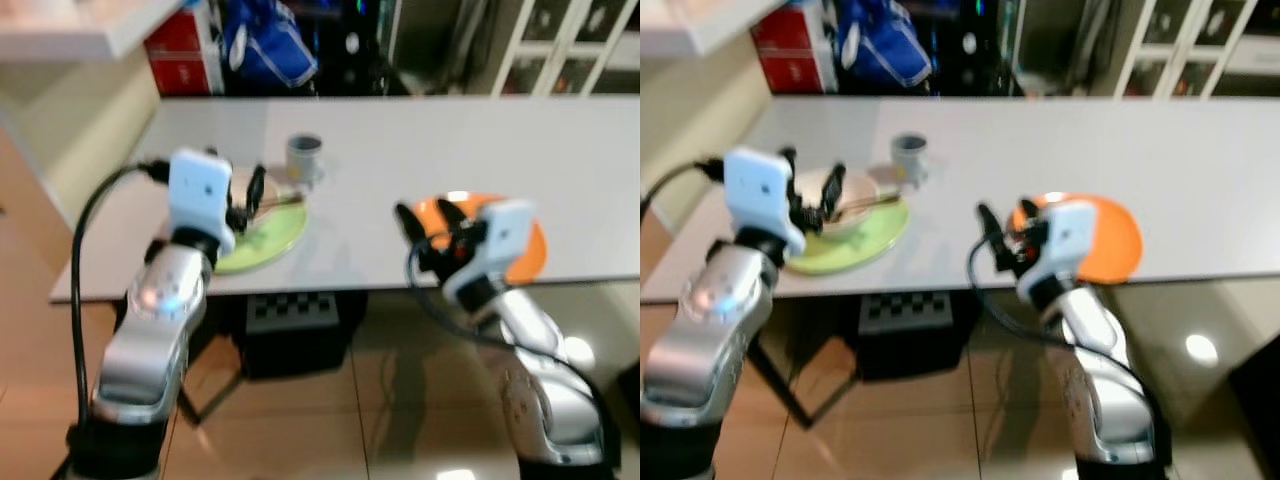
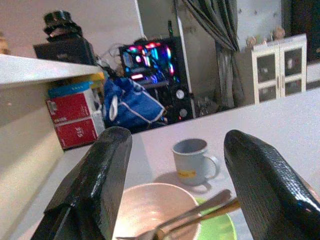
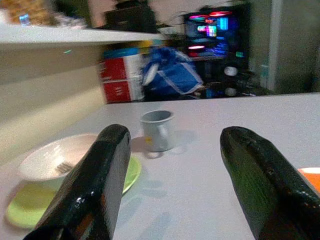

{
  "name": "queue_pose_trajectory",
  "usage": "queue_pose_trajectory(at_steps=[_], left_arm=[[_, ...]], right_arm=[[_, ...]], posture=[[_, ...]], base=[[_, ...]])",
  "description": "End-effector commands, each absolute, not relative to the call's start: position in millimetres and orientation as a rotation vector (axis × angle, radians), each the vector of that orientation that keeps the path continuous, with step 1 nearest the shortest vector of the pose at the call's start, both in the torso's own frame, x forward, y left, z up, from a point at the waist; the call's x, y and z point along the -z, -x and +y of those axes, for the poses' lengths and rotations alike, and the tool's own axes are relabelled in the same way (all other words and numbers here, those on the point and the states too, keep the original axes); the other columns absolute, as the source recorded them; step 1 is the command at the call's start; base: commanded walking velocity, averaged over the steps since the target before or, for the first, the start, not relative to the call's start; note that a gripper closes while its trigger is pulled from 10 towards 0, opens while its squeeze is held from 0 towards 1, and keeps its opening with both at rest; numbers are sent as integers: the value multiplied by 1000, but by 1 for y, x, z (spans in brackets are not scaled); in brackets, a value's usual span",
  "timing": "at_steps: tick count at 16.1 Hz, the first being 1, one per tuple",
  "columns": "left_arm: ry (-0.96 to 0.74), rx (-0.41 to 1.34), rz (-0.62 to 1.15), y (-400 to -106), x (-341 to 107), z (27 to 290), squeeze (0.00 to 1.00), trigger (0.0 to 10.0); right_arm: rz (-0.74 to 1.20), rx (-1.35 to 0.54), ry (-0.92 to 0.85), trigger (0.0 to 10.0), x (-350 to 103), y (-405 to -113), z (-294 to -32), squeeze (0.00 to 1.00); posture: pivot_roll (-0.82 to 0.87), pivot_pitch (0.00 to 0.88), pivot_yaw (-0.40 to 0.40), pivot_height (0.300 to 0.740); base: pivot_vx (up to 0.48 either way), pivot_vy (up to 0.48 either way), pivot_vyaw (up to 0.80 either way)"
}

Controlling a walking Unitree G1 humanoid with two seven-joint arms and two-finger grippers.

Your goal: Setting the table

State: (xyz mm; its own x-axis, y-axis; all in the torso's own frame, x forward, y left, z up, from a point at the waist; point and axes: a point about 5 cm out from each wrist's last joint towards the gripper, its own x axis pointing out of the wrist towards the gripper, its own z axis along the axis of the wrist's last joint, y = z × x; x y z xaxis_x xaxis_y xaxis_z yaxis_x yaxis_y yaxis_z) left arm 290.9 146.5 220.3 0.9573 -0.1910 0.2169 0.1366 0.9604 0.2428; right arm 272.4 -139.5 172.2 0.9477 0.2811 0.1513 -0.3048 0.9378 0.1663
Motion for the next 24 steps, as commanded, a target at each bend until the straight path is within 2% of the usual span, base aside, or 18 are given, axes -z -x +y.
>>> queue_pose_trajectory(at_steps=[1,4,9,14,20,24], left_arm=[[-253,139,-238,-291,-224,156,0,10000],[-273,131,-222,-291,-221,160,0,10000],[-269,92,-206,-294,-216,167,0,10000],[-292,74,-206,-295,-219,173,0,10000],[-284,54,-209,-302,-219,178,0,10000],[-293,69,-202,-297,-216,172,0,10000]], right_arm=[[-118,-247,-204,10000,-171,-279,-143,0],[-131,-167,-234,10000,-174,-284,-147,0],[-119,-192,-235,10000,-175,-281,-135,0],[-160,-152,-250,10000,-179,-285,-140,0],[-172,-236,-222,10000,-185,-283,-126,0],[-137,-294,-223,10000,-179,-285,-122,0]], posture=[[24,0,-16,740],[23,0,-26,740],[0,0,-31,740],[26,0,-20,740],[-9,0,-20,740],[41,0,-30,740]], base=[[0,368,0],[0,375,0],[0,412,0],[0,415,0],[0,418,0],[0,416,0]])
